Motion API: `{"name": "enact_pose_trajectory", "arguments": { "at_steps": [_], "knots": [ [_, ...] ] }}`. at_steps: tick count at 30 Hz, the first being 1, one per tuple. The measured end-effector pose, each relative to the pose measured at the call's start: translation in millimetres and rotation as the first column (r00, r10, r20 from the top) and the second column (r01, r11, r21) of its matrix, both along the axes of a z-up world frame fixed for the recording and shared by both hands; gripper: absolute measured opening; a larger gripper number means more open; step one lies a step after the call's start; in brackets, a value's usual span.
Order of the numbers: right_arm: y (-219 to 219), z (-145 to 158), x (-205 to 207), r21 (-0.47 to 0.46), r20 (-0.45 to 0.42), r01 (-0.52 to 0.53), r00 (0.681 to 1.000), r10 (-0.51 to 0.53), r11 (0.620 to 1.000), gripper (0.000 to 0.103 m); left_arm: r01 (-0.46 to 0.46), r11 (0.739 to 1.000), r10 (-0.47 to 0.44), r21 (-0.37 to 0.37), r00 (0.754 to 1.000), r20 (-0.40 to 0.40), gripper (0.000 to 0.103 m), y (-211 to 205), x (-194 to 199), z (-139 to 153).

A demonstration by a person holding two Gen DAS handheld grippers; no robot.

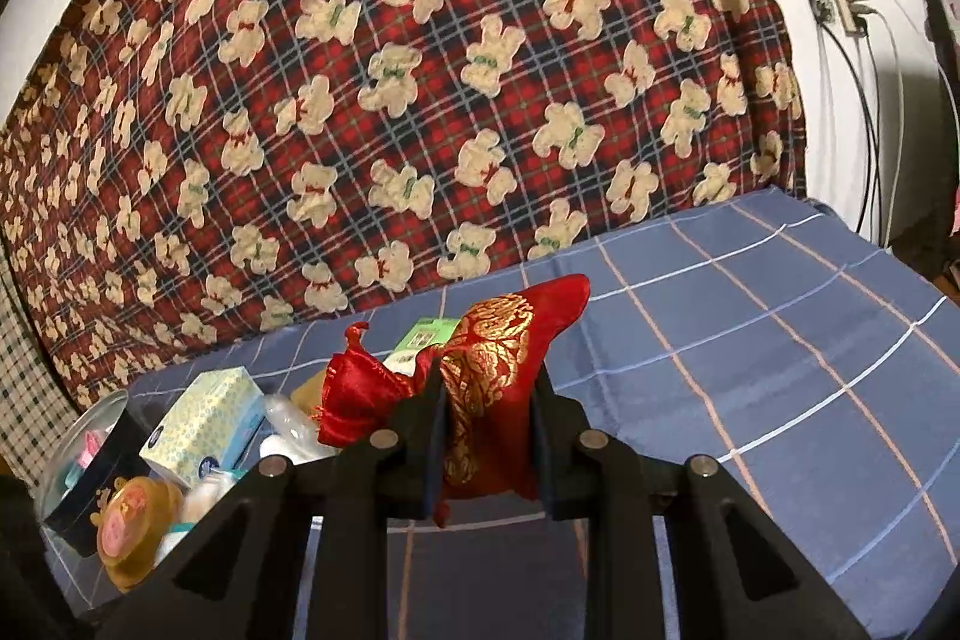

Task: Organize soft objects
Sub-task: 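Grasp the red satin pouch with the right tool while the left tool grasps the cotton-swab pack, then carry the cotton-swab pack and red pouch over the round tin with both tools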

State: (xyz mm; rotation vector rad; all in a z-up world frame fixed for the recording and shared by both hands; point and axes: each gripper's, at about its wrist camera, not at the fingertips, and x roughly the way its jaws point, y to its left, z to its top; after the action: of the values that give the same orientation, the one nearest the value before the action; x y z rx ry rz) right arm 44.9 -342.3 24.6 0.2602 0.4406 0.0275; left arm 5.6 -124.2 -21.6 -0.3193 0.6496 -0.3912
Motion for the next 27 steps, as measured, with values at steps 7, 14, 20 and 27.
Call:
{"name": "enact_pose_trajectory", "arguments": {
  "at_steps": [7, 14, 20, 27],
  "knots": [
    [1, 5, -4, -0.039, 0.037, 0.028, 0.999, -0.027, 0.999, 0.026, 0.006, 0.995, -0.019, 0.096, 0.992, 0.126, 0.041, -4, -14, 18],
    [3, 9, -9, -0.095, 0.079, 0.064, 0.995, -0.057, 0.993, 0.026, -0.038, 0.976, -0.027, 0.212, 0.955, 0.297, 0.041, 7, -40, 37],
    [11, 13, -20, -0.137, 0.132, 0.113, 0.987, -0.095, 0.984, 0.026, -0.052, 0.969, -0.029, 0.24, 0.946, 0.322, 0.041, 29, -45, 43],
    [34, 14, -36, -0.215, 0.165, 0.149, 0.98, -0.115, 0.965, 0.026, -0.078, 0.964, -0.01, 0.256, 0.946, 0.324, 0.041, 56, -46, 44]
  ]
}}
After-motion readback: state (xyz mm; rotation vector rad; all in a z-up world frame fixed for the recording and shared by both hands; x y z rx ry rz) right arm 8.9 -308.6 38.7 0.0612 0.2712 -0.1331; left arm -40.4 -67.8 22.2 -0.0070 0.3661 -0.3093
